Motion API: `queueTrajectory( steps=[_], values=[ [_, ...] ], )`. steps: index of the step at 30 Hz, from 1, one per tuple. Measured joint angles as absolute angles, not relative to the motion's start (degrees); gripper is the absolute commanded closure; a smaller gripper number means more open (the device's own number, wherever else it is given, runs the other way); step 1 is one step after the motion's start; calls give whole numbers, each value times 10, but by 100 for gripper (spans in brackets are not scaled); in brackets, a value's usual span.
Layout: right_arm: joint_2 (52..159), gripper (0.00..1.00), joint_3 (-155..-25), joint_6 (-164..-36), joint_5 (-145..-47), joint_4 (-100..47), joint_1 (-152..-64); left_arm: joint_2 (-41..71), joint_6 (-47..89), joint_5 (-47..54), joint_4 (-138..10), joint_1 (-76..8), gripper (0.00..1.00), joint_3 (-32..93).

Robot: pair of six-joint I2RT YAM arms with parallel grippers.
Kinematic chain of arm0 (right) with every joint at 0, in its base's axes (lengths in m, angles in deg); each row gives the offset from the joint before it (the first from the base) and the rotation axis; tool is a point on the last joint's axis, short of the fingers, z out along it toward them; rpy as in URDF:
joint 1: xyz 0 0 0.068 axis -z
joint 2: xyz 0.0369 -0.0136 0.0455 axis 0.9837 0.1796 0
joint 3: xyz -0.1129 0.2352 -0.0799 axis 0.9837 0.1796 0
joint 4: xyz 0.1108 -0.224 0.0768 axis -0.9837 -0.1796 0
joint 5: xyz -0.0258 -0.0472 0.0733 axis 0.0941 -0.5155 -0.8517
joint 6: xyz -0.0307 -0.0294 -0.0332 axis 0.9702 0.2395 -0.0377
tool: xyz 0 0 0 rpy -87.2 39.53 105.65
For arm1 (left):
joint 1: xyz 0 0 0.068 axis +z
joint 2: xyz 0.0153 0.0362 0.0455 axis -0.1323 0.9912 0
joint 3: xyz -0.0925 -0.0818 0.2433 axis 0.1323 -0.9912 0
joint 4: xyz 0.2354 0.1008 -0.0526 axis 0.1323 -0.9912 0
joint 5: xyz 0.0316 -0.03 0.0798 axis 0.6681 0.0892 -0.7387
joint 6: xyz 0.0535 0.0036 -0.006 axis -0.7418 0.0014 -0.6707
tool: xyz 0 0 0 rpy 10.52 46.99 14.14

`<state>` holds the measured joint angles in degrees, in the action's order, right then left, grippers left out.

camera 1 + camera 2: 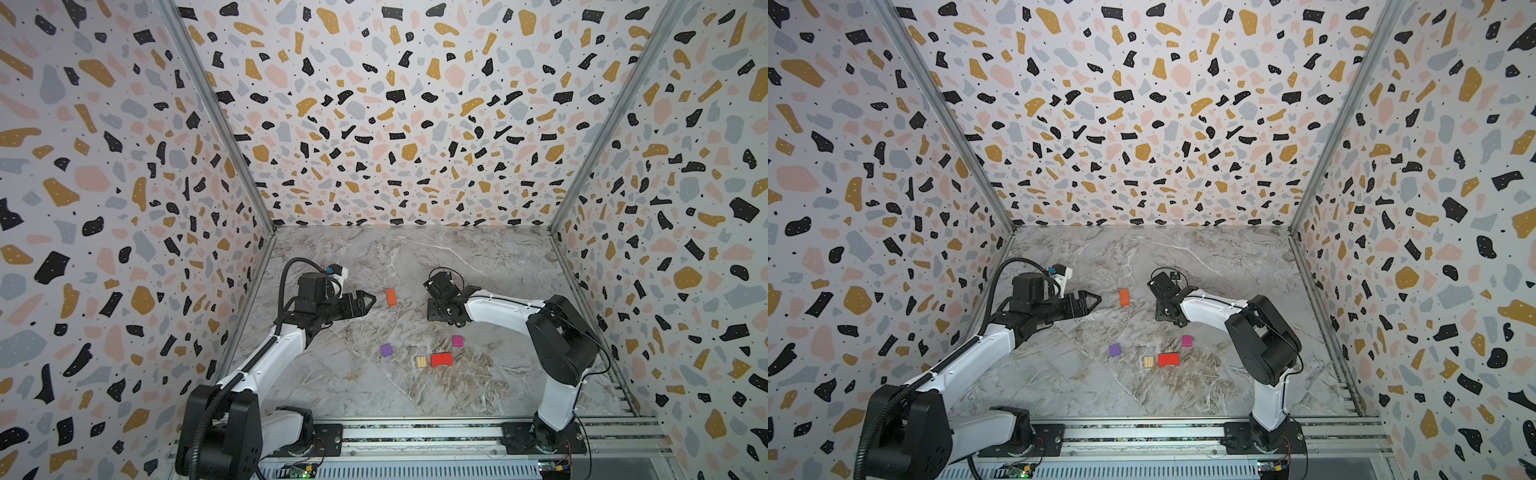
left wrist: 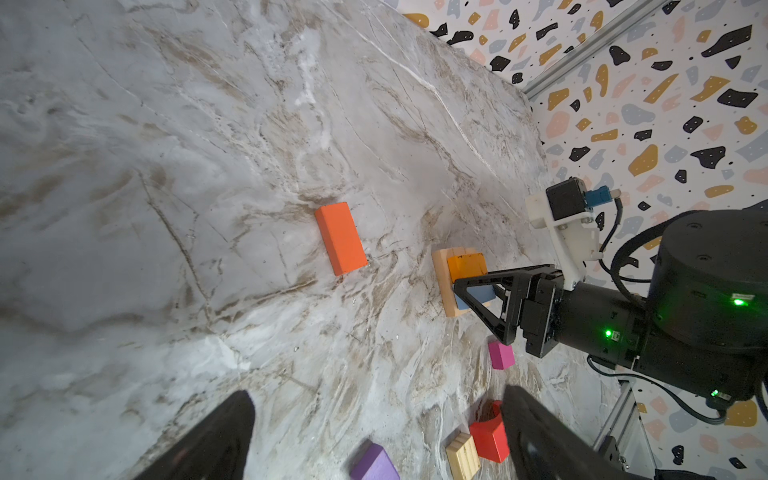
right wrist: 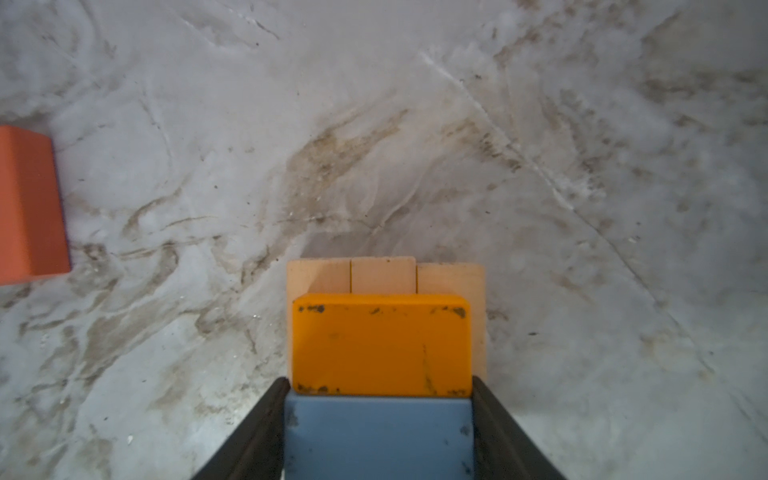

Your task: Build the wood block tower

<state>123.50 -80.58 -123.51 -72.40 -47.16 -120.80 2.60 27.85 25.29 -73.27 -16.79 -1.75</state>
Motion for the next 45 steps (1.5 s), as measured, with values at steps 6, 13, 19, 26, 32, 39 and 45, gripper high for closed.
queueTrajectory(
  steps=[6,13,19,26,32,39,45],
  values=[
    [1236,40,-806,-1235,-721,-472,-1208,26,278,253,-732,-168,6,-17],
    [1237,36,-808,-1235,-719,-472,-1209,26,278,253,-733,-168,6,-17],
    [1237,33,-808,-1235,-717,-472,-1209,26,279,253,-732,-168,6,-17],
    [1237,29,-808,-1235,-717,-472,-1209,26,278,253,-732,-168,6,-17],
    [1237,26,-808,-1235,-717,-472,-1209,26,278,253,-732,-168,6,-17],
    [1237,25,-812,-1235,-717,-474,-1209,26,279,253,-732,-168,6,-17],
    [1237,25,-813,-1235,-713,-475,-1209,26,278,253,-732,-168,6,-17]
  ],
)
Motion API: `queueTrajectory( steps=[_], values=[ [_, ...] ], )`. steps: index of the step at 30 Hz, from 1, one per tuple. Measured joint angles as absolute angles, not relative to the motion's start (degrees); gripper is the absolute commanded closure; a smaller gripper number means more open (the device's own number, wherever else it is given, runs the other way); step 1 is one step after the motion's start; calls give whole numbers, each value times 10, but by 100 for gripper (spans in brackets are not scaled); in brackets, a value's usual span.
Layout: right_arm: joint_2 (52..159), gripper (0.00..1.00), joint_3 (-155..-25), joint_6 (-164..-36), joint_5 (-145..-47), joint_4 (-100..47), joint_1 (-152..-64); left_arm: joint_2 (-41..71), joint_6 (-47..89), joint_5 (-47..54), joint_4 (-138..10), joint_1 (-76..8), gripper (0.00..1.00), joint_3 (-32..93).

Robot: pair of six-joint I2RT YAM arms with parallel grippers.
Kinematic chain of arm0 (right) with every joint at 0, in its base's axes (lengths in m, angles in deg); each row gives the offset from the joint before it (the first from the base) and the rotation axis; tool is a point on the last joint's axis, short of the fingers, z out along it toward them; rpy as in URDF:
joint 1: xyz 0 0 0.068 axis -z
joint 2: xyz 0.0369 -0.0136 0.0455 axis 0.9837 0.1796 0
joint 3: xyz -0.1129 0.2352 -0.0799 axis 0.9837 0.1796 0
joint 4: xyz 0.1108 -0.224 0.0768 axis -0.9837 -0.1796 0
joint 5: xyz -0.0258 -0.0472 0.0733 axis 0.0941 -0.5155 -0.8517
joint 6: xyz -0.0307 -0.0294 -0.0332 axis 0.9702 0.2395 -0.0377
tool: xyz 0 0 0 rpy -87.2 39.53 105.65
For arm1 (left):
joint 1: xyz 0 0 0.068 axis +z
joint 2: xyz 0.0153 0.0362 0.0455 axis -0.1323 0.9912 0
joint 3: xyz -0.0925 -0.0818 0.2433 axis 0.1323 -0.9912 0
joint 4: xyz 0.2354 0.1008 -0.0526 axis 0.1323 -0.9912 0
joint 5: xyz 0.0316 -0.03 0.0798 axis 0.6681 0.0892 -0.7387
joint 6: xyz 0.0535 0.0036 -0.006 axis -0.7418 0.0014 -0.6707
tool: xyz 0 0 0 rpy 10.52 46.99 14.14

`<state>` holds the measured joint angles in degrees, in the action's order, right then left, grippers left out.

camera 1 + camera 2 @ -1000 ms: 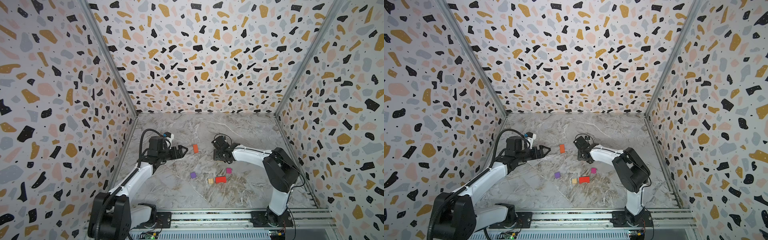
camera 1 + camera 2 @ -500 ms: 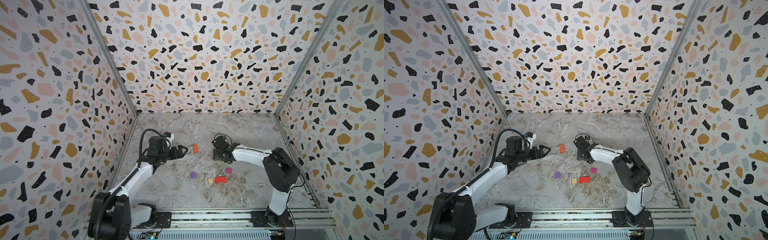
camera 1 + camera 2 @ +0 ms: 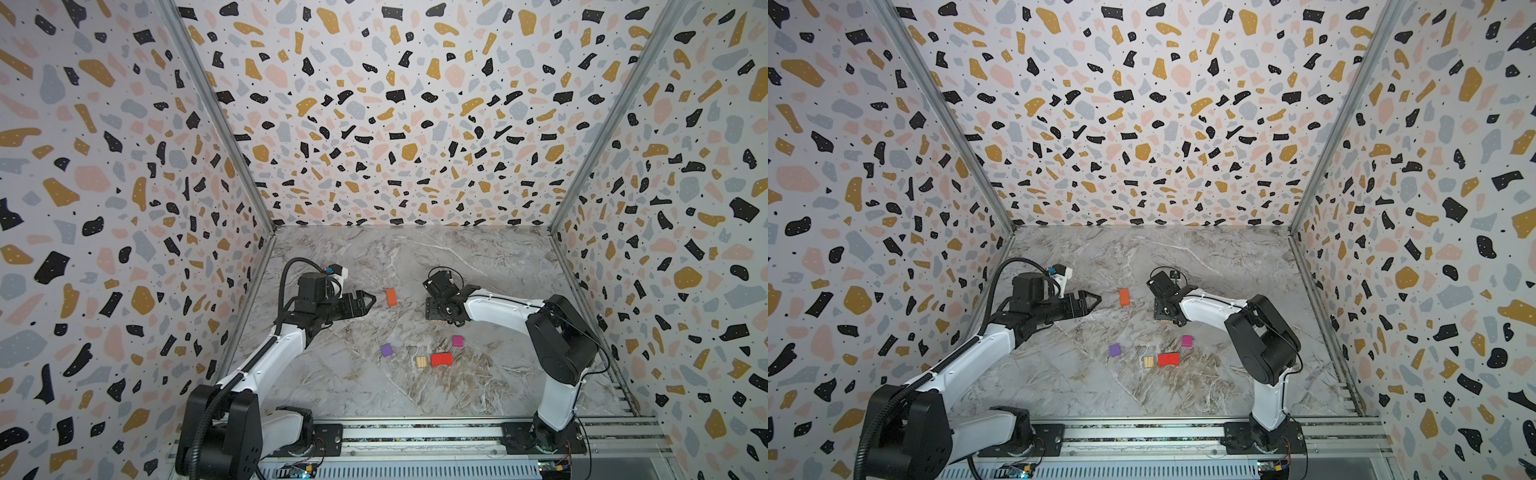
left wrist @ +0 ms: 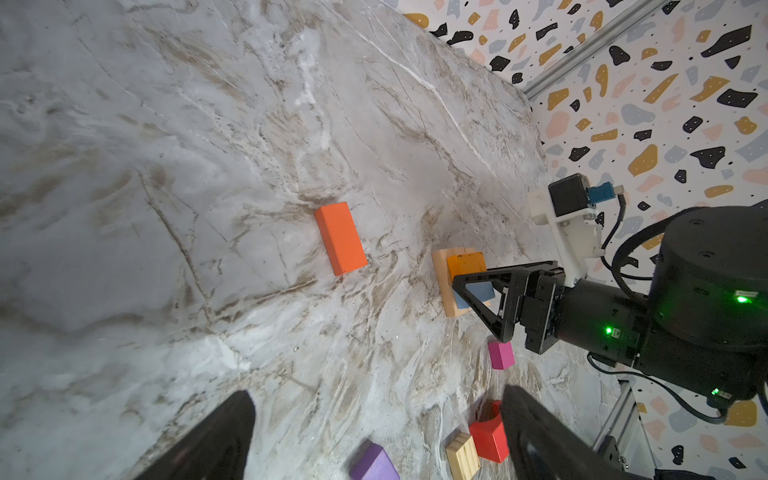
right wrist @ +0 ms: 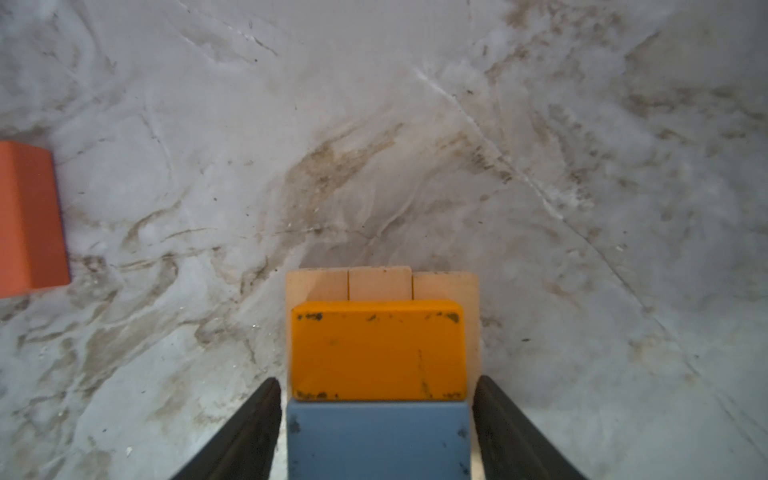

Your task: Build the wood block tower

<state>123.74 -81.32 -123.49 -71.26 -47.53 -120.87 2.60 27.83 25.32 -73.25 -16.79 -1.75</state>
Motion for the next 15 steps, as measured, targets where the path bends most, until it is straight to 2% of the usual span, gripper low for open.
queueTrajectory(
  steps=[15],
  values=[
    [1237,28,-813,-1235,-710,-476,-1209,26,278,253,-732,-168,6,-17]
  ],
)
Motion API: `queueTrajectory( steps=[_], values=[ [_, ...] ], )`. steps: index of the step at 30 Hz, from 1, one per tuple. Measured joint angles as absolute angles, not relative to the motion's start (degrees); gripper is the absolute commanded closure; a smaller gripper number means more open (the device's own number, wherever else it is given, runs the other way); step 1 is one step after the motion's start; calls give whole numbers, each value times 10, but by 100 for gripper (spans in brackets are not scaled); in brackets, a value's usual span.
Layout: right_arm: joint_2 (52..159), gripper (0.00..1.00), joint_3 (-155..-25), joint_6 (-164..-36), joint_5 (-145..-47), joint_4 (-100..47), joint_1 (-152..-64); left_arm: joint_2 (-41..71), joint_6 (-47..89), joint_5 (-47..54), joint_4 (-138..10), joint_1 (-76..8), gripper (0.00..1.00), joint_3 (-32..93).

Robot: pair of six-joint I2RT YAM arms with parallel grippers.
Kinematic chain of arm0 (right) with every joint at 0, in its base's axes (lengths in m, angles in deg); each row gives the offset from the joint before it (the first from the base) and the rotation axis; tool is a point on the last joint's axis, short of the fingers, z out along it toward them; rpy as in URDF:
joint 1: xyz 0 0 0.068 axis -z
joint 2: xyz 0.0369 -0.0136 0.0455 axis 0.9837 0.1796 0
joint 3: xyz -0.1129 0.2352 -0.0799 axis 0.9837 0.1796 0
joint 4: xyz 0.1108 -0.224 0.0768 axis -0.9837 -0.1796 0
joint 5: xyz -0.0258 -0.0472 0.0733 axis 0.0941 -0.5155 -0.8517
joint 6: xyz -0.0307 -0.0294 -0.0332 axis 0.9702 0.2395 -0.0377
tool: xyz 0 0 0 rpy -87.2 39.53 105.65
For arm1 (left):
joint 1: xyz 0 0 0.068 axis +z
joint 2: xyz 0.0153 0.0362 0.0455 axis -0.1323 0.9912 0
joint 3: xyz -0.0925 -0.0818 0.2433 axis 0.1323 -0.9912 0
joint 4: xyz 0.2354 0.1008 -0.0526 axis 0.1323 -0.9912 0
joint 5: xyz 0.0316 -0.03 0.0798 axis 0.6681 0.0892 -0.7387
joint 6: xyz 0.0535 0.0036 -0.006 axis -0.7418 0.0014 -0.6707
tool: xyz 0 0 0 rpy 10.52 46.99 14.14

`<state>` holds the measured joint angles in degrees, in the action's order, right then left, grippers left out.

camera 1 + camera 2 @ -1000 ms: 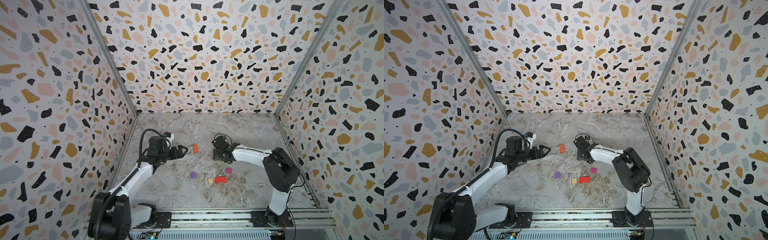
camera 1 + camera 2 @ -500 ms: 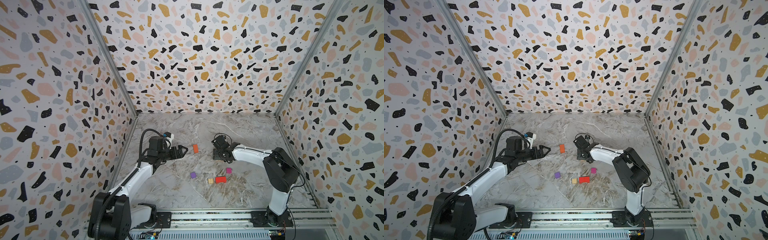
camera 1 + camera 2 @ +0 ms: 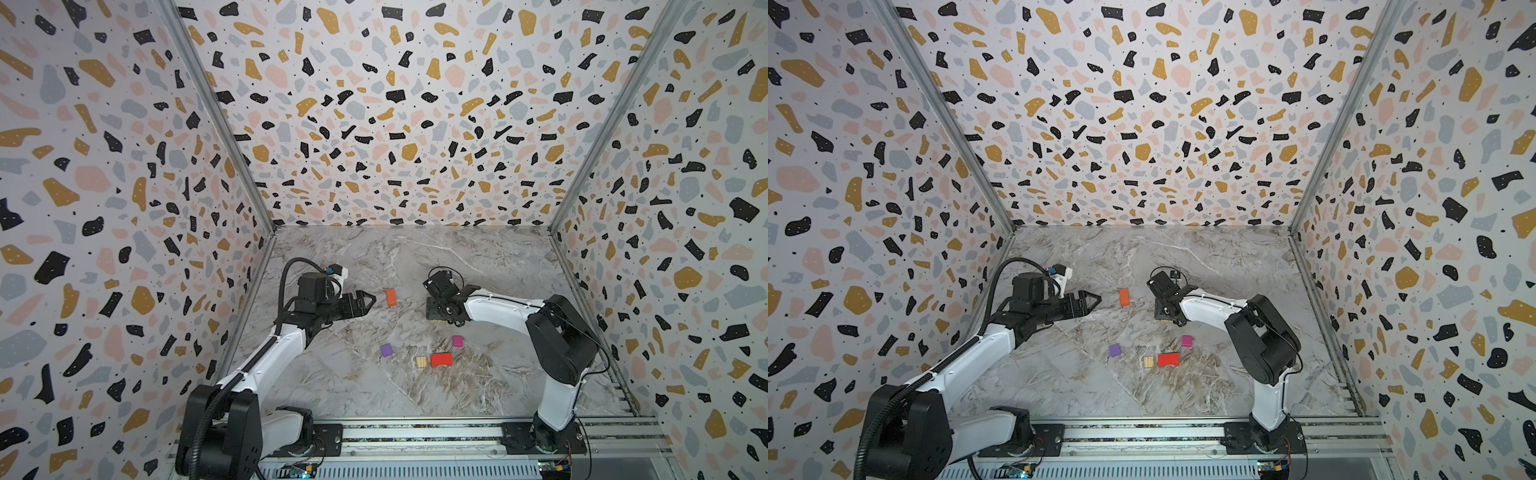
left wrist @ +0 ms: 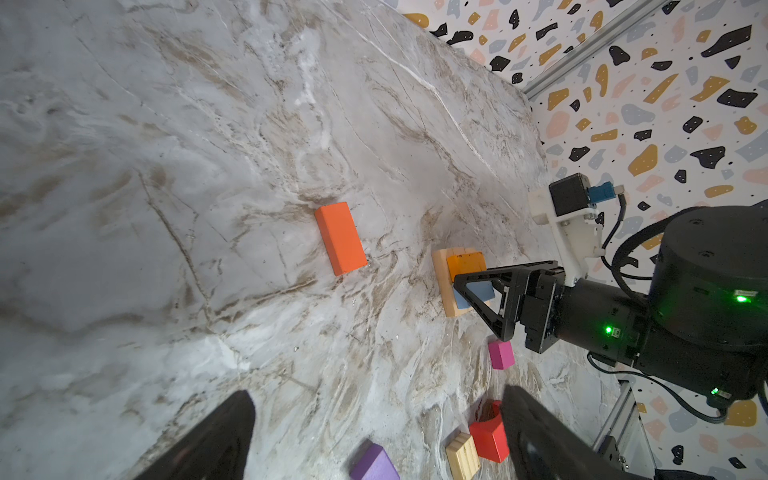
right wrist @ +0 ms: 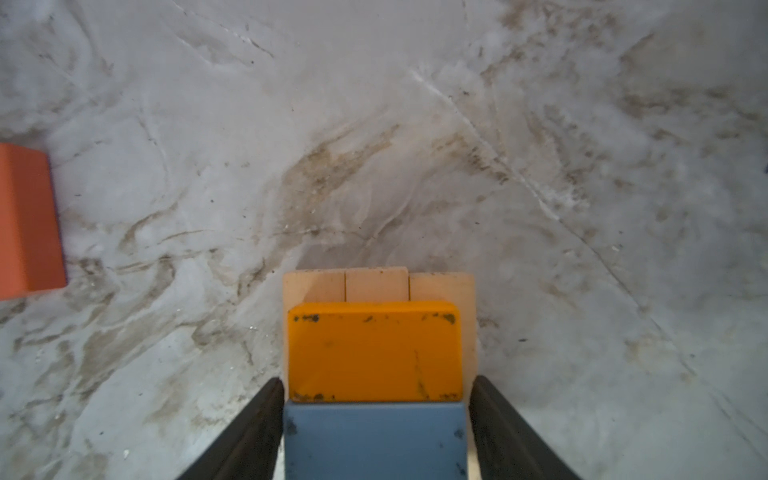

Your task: Build the wood block tower

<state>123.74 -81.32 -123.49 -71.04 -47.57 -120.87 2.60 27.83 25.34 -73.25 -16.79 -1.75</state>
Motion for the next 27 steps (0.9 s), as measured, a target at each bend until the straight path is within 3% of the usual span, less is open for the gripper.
queueTrajectory(
  steps=[14,27],
  values=[
    [1237,18,-818,-1228,-711,-479,-1211,26,278,253,-732,-168,6,-17],
    [1169,19,-846,-1175,-706,-512,-1227,26,278,253,-733,-168,6,-17]
  ],
)
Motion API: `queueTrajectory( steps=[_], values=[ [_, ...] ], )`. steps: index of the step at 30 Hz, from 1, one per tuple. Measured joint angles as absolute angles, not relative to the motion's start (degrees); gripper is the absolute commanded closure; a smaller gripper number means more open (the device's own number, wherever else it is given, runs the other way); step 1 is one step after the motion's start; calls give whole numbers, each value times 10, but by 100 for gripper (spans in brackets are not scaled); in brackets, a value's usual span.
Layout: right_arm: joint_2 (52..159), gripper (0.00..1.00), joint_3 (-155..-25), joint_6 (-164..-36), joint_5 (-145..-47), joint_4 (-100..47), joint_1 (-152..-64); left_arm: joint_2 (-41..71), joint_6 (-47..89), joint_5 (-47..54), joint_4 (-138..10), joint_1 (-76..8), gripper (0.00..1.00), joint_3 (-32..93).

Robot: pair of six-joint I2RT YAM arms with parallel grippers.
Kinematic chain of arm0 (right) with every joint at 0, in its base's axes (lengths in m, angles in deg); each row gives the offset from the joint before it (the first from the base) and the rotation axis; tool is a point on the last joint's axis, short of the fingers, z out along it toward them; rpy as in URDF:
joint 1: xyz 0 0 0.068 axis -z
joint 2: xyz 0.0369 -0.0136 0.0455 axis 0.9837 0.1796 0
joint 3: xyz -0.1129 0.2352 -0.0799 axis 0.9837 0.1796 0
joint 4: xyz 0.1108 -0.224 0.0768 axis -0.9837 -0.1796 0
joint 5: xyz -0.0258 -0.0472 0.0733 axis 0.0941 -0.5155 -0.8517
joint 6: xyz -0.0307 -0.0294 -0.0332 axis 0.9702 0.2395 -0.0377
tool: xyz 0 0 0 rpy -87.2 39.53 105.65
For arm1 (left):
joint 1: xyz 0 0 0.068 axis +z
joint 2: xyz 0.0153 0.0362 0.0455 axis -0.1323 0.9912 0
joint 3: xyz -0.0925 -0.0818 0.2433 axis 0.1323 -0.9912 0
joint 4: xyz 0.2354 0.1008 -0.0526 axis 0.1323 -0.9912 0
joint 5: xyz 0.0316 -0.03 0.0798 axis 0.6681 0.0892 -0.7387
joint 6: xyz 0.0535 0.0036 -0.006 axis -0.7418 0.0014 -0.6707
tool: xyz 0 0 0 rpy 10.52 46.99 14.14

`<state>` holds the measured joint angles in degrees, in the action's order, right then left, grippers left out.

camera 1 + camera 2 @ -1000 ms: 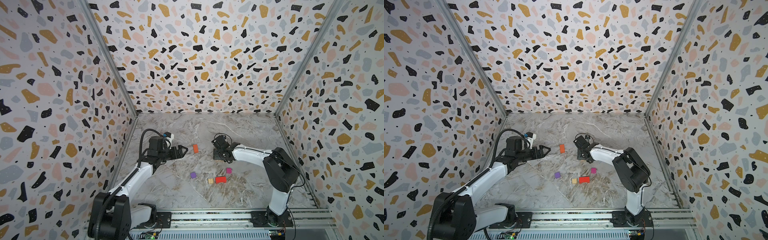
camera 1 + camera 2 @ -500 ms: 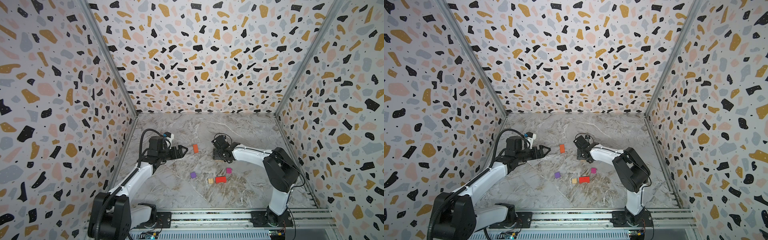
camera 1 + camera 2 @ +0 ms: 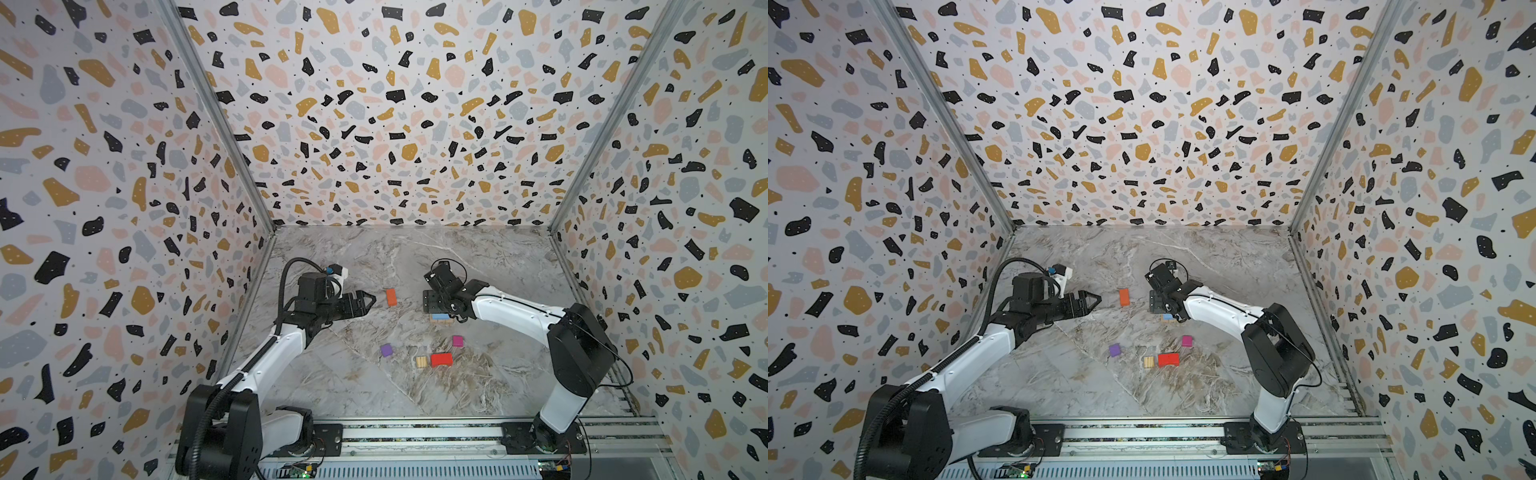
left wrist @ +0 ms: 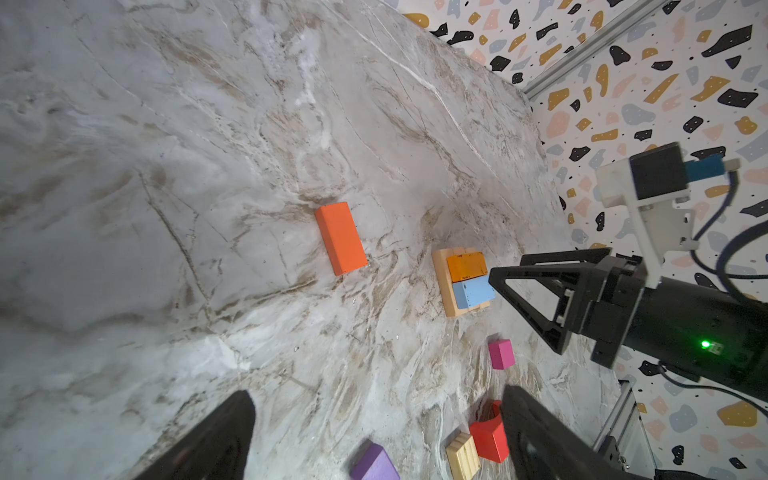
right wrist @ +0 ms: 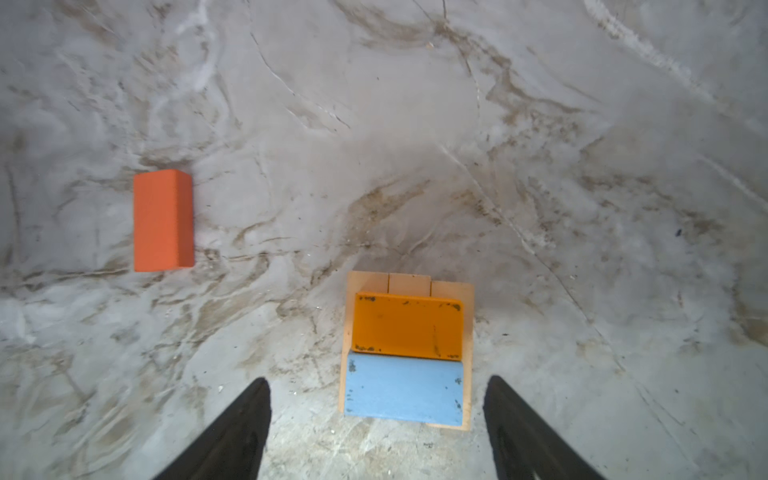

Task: Build the wood block tower
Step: 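Open the right gripper, release the light blue block and move toward the red block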

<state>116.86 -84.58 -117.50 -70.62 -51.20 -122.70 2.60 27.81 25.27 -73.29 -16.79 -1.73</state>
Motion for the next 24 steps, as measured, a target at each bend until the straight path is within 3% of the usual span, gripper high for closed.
queueTrajectory(
  steps=[14,24],
  values=[
    [1154,24,-851,-1043,-745,-526,-1281,26,277,250,-741,-168,6,-17],
    [1037,24,-773,-996,-786,-548,-1319,26,277,250,-741,-168,6,-17]
  ],
)
